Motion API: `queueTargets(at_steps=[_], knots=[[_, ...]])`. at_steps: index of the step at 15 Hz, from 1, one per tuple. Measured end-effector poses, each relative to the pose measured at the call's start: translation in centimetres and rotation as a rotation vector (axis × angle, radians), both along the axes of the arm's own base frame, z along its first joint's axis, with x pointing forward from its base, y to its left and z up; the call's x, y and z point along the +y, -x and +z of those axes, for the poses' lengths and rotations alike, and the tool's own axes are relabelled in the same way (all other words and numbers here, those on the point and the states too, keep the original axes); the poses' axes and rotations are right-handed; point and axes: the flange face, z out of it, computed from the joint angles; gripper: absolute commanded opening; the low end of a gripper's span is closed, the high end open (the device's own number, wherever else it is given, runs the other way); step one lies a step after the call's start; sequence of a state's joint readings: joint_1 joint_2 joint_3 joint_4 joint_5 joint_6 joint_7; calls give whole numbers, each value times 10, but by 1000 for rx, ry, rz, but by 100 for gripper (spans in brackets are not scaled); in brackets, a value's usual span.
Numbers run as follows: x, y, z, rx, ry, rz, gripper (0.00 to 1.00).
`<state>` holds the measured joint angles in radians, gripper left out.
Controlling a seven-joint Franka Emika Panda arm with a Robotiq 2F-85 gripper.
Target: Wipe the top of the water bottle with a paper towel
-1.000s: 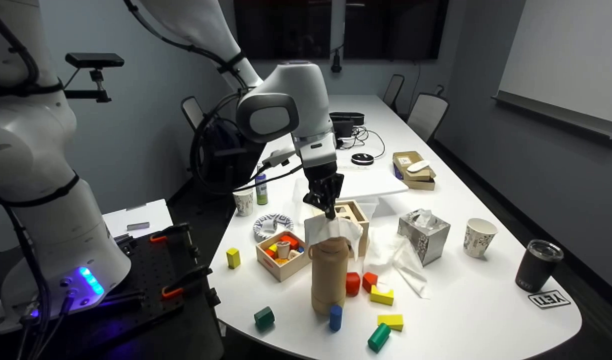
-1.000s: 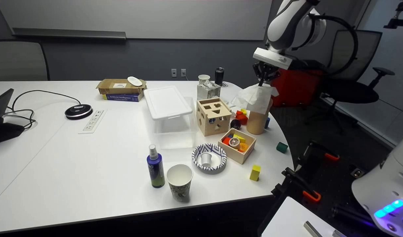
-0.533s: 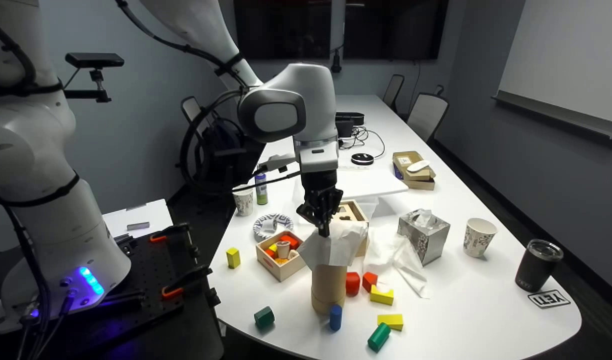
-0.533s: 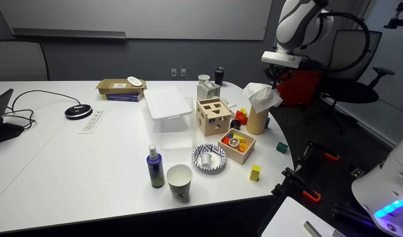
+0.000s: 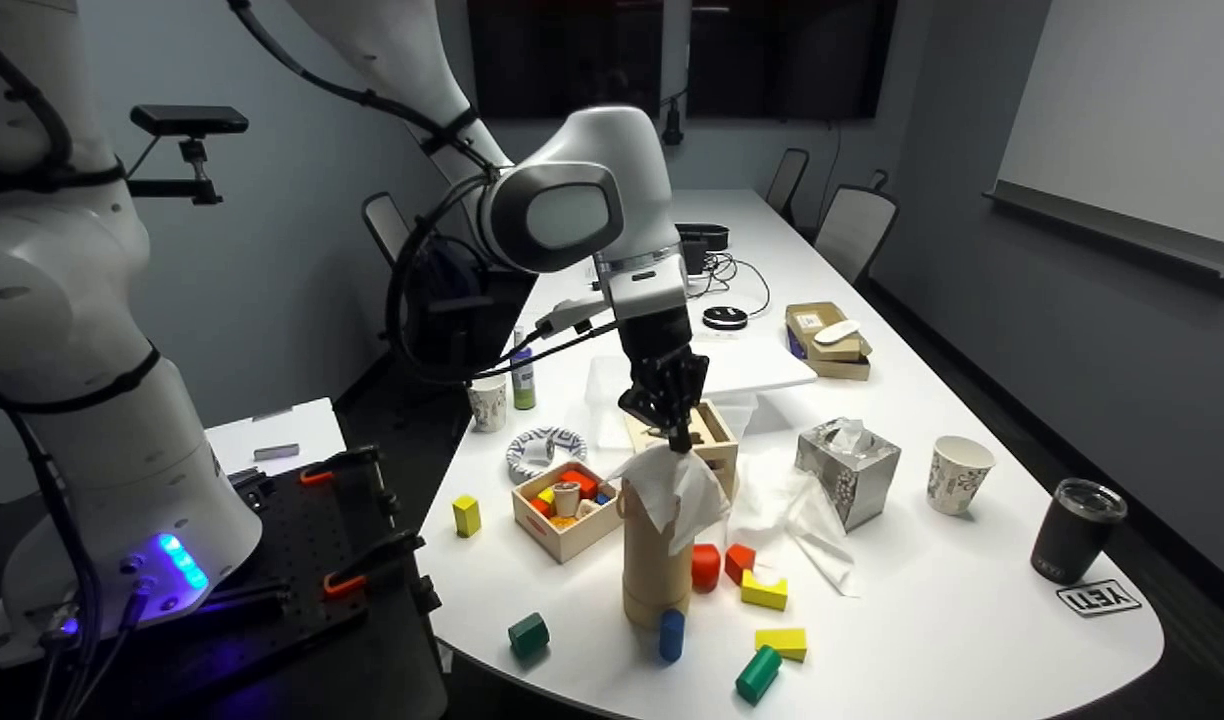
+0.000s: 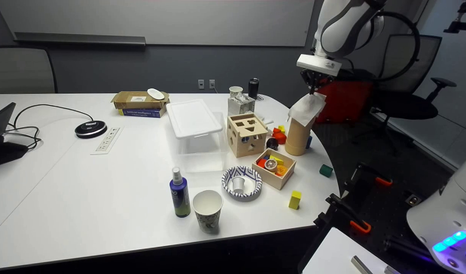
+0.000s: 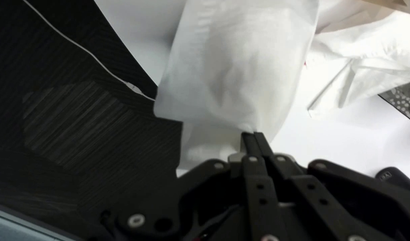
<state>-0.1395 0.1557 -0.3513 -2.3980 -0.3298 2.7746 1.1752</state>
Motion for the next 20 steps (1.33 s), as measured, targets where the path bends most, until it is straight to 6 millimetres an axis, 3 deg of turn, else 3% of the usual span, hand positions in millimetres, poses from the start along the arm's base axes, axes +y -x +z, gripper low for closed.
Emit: queueTargets(at_steps=[8, 20], knots=[[4, -6, 11, -140, 139, 41, 0], [60, -14, -5, -141, -5, 13, 0]])
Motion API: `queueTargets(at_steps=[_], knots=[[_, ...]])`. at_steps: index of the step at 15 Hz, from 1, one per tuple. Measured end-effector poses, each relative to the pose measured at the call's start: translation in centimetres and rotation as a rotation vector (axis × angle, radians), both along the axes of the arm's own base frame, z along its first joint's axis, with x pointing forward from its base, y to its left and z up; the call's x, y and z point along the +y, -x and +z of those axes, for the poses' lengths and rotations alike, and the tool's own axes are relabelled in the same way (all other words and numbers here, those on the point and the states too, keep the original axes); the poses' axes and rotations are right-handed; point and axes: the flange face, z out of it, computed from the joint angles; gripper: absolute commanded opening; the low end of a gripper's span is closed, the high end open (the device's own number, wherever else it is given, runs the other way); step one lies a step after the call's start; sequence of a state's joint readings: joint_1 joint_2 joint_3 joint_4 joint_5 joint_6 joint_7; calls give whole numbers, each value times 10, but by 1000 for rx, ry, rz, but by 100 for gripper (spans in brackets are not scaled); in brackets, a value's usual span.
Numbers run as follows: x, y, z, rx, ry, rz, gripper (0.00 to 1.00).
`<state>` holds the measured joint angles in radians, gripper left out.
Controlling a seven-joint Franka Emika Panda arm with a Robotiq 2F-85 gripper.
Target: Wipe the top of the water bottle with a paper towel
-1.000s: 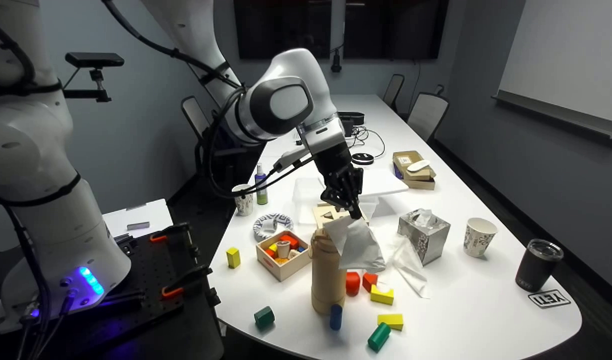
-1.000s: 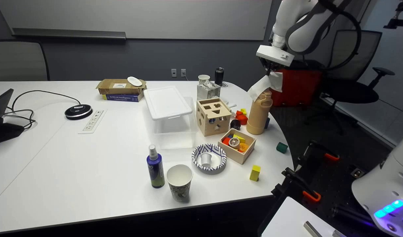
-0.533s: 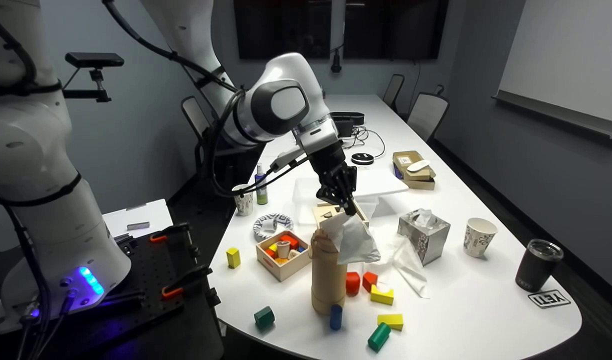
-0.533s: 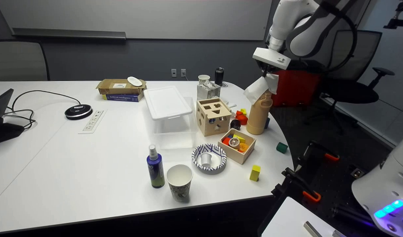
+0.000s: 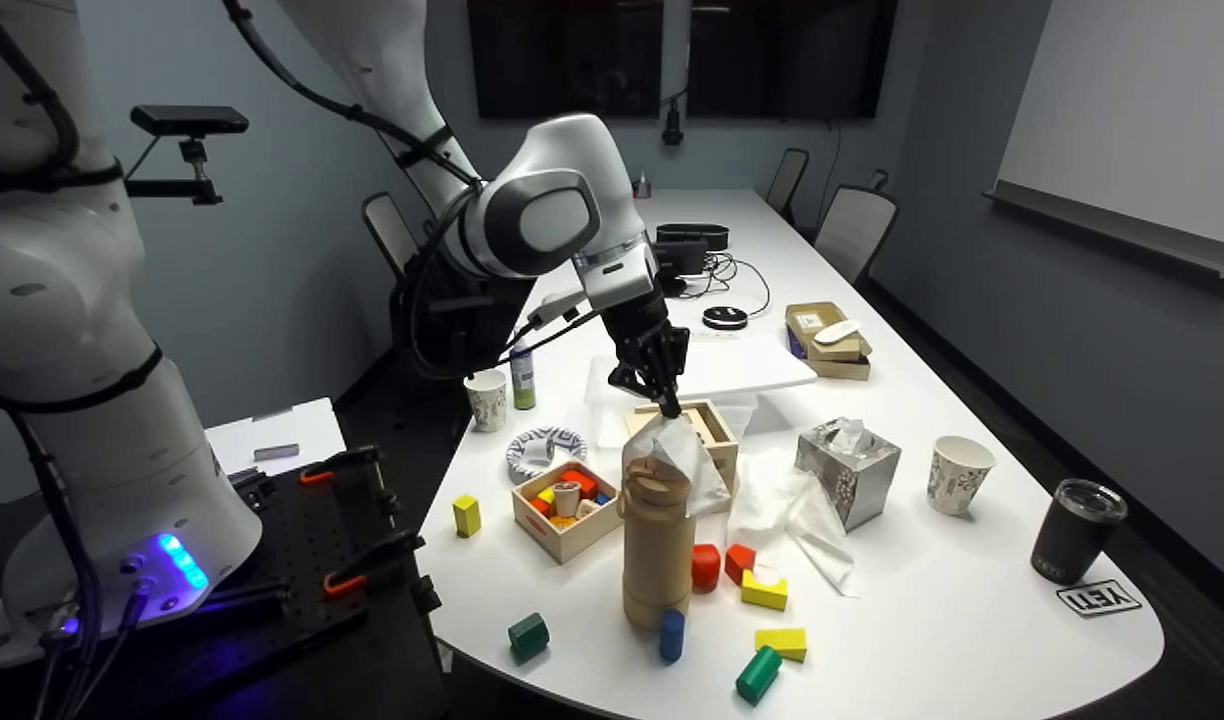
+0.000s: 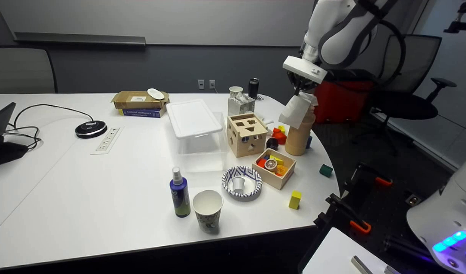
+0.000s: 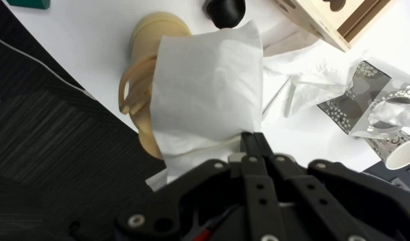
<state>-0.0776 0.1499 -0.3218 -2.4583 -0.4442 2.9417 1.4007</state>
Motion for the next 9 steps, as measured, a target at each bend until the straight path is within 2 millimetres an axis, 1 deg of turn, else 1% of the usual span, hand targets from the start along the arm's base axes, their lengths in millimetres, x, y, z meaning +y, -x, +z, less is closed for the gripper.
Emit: queueTargets(at_steps=[4, 9], knots=[[4, 2, 8, 59, -39, 13, 0], [-4, 16, 15, 214, -65, 4, 0]])
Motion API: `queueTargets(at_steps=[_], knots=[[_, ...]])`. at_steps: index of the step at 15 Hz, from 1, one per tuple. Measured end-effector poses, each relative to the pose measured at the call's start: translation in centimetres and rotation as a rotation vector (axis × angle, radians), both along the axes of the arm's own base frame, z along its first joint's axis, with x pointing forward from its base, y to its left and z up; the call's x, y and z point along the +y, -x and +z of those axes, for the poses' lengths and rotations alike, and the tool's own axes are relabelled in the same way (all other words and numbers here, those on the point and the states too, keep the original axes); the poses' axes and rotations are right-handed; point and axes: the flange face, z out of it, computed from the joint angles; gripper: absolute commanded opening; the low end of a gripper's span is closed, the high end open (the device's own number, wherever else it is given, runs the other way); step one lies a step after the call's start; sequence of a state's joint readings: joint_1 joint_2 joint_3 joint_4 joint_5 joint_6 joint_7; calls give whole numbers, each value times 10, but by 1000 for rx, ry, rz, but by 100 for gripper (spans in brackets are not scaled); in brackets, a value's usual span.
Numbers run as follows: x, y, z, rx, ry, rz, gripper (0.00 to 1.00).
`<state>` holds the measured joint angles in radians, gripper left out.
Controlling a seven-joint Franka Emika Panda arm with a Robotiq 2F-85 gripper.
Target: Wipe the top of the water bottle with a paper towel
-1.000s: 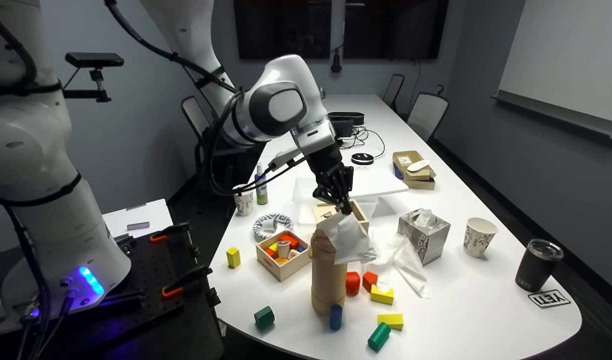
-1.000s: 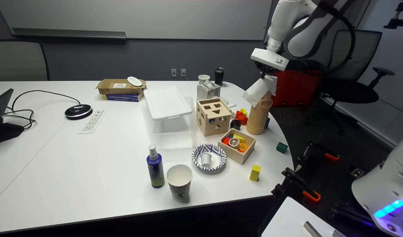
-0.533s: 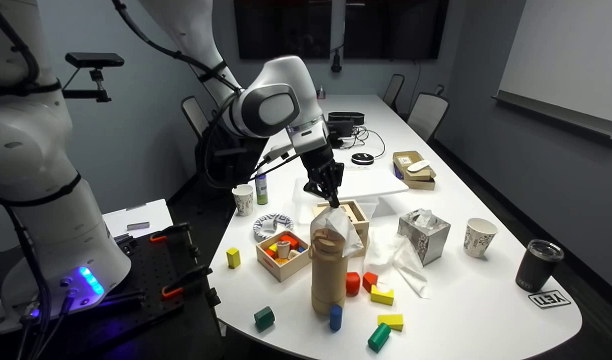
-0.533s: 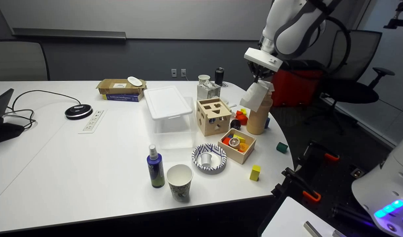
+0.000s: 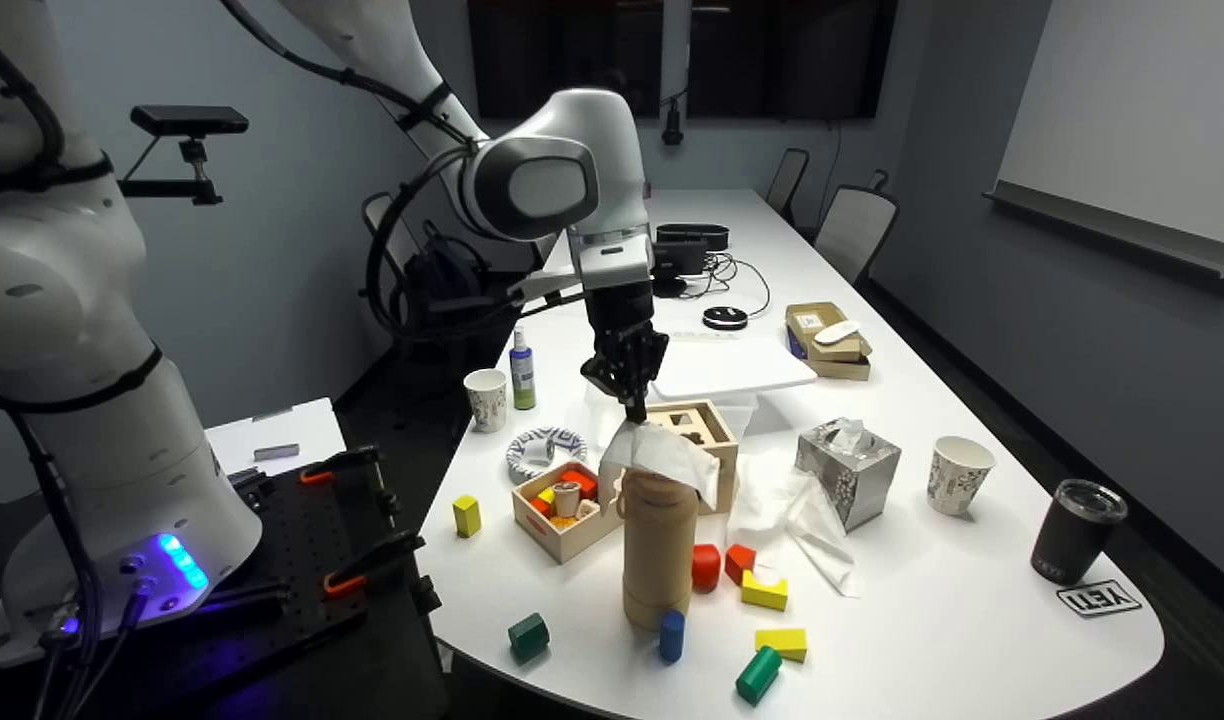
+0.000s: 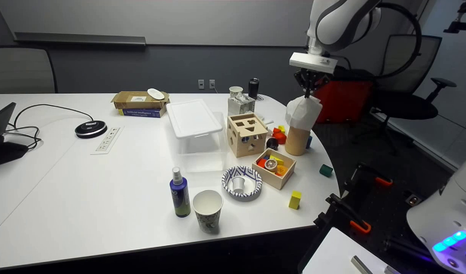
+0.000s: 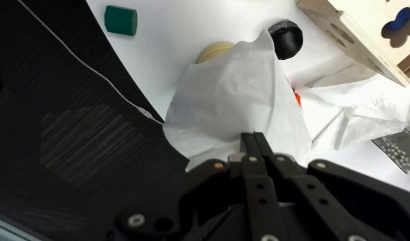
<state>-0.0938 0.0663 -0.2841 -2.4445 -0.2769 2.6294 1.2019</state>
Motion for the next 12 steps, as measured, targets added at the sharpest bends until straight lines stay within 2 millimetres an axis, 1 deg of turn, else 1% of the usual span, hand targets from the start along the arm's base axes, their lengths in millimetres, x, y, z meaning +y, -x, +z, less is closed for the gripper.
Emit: queueTargets(at_steps=[7, 12], knots=[[-23, 5, 13, 67, 5, -50, 0], [-39, 3, 22, 48, 21, -72, 0]])
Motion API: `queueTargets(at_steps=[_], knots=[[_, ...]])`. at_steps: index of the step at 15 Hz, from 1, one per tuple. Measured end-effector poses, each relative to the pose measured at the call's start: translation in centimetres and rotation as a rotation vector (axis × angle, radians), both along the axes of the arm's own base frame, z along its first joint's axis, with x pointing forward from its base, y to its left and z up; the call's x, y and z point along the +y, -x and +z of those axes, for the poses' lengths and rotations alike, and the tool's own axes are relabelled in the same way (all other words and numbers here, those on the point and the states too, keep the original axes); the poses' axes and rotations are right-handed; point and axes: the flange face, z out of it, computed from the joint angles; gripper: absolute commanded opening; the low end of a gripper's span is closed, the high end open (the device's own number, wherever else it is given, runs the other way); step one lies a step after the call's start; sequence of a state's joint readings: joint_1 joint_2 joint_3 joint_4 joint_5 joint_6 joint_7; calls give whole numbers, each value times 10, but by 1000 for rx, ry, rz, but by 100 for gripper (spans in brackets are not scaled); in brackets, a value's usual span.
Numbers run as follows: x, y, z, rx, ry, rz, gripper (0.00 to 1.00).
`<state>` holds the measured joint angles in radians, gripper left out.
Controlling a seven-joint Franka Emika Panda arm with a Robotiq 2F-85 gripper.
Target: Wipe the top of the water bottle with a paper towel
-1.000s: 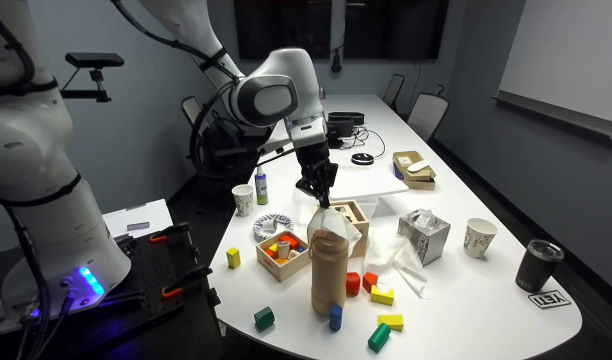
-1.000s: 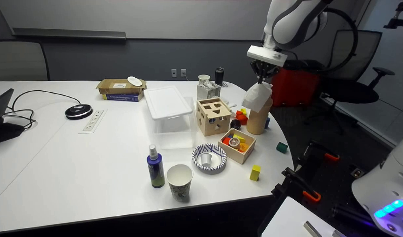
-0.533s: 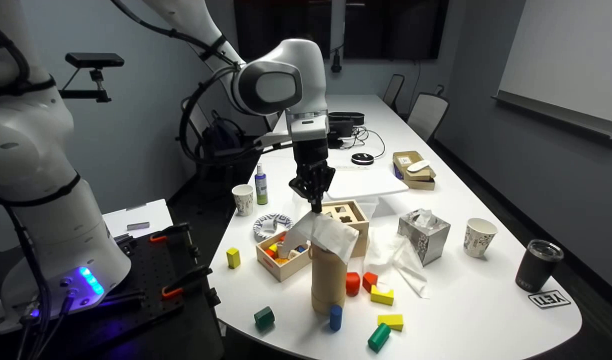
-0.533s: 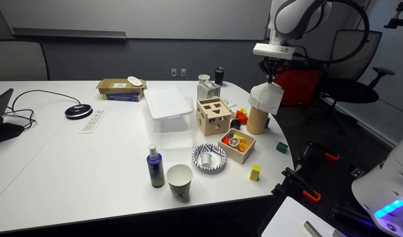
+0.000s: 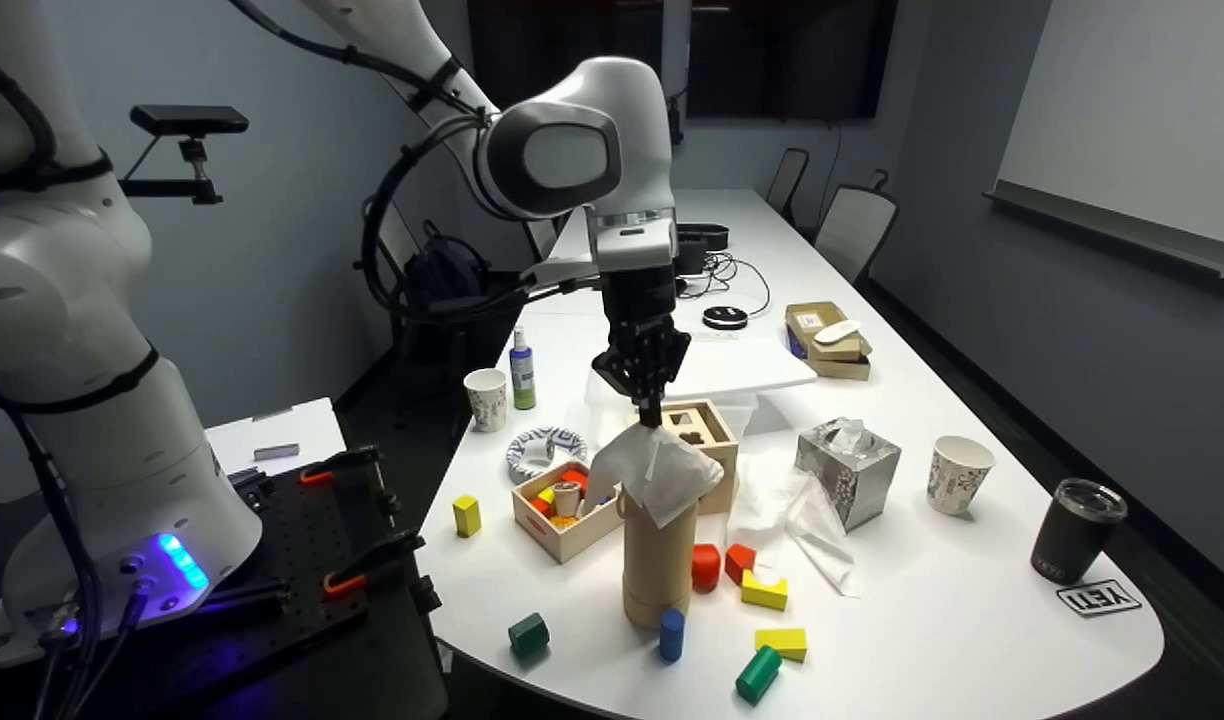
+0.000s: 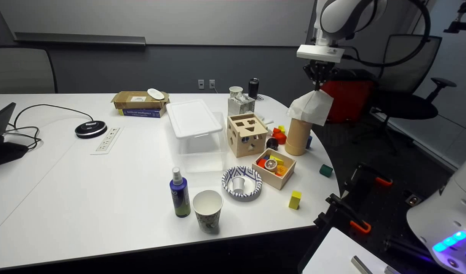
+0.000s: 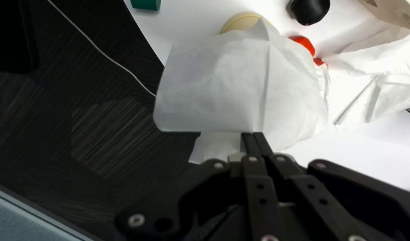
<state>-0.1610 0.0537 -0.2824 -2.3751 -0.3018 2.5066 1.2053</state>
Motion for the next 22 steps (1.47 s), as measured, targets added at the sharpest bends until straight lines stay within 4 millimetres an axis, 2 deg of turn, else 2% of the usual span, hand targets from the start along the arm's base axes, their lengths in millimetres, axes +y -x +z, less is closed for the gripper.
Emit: queueTargets(at_steps=[5, 9, 13, 17, 19, 22], knots=[[-12, -7, 11, -107, 22, -26, 0], [-16, -16, 22, -248, -32, -116, 0], [-7, -33, 42, -399, -116, -203, 0], [8, -59, 65, -519, -150, -203, 0], [13, -76, 63, -525, -156, -179, 0], [11, -102, 38, -494, -146, -147, 0]])
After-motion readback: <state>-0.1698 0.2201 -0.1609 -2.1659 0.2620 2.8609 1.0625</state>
